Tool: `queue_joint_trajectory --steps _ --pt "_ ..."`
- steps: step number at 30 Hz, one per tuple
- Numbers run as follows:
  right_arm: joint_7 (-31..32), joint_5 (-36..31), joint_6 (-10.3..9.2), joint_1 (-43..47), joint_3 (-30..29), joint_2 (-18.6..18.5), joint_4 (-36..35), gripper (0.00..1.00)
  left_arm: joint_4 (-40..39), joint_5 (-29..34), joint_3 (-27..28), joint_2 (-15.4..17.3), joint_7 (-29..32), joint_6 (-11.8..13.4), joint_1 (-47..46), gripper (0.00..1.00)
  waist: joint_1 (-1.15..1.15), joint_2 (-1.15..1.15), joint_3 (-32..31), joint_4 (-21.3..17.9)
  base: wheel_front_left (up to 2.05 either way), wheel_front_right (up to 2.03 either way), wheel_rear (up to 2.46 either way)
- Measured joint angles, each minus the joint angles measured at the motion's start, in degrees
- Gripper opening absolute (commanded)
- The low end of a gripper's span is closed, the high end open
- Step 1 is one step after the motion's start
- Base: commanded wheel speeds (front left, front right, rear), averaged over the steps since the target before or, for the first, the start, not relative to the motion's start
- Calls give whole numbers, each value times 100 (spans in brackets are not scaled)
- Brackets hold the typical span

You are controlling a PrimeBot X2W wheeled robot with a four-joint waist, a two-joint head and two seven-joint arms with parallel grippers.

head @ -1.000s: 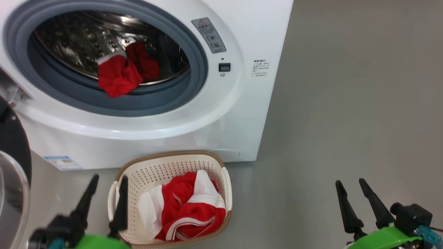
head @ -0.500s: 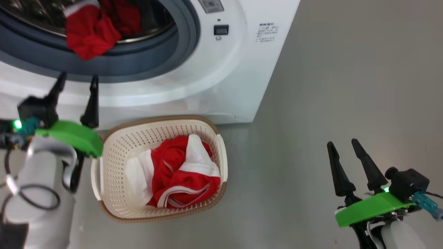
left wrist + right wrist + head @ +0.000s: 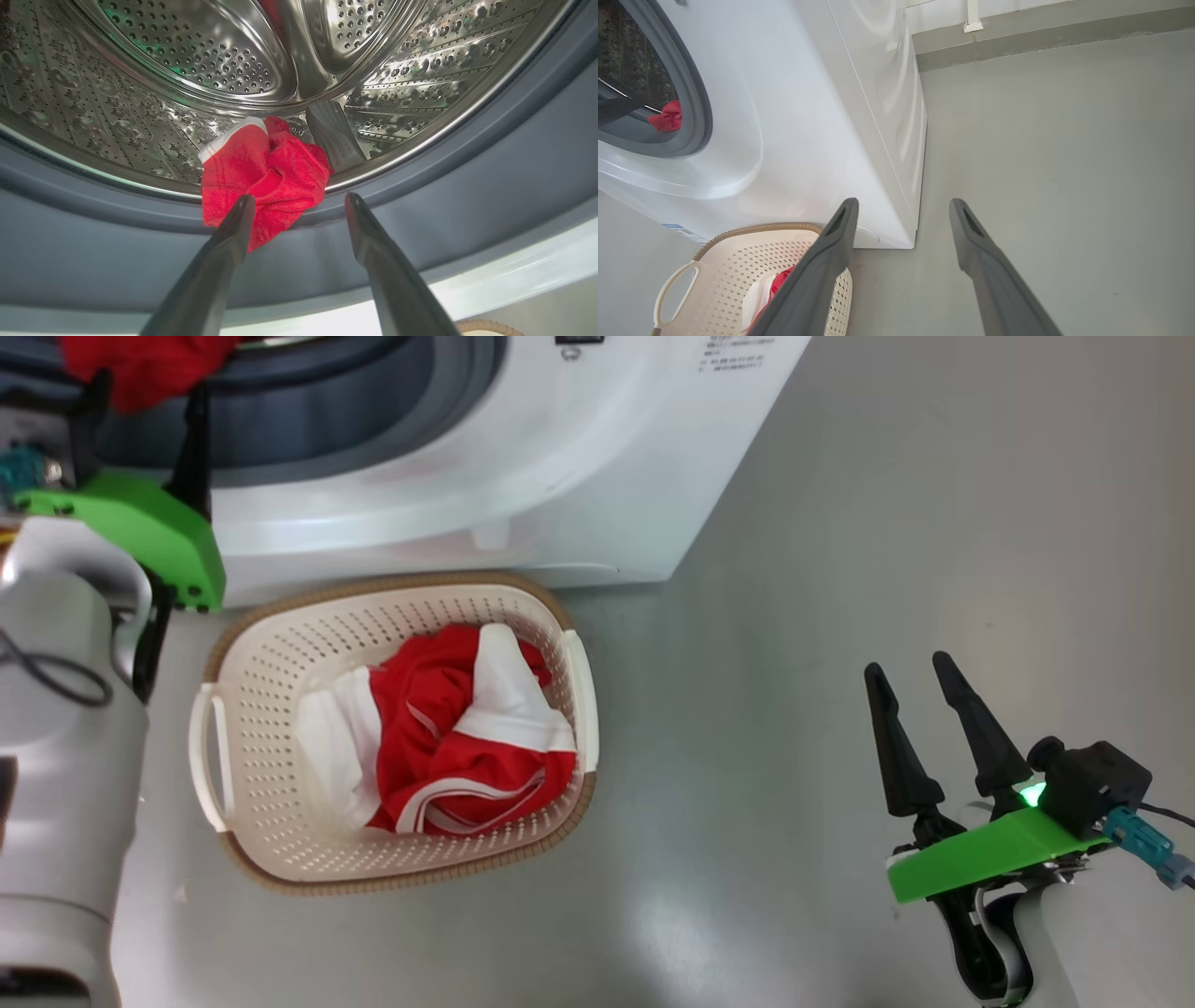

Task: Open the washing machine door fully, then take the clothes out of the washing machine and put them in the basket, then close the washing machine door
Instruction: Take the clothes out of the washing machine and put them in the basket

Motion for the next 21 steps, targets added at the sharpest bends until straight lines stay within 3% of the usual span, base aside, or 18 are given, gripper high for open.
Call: queue_joint_trajectory --steps 8,21 --pt "0 0 0 -128 89 9 -14 100 695 121 -153 78 1 2 -665 100 0 0 306 -116 0 0 0" --pt "0 0 0 -264 224 47 -33 100 1067 219 -337 372 54 107 -1137 100 0 0 635 -406 0 0 0"
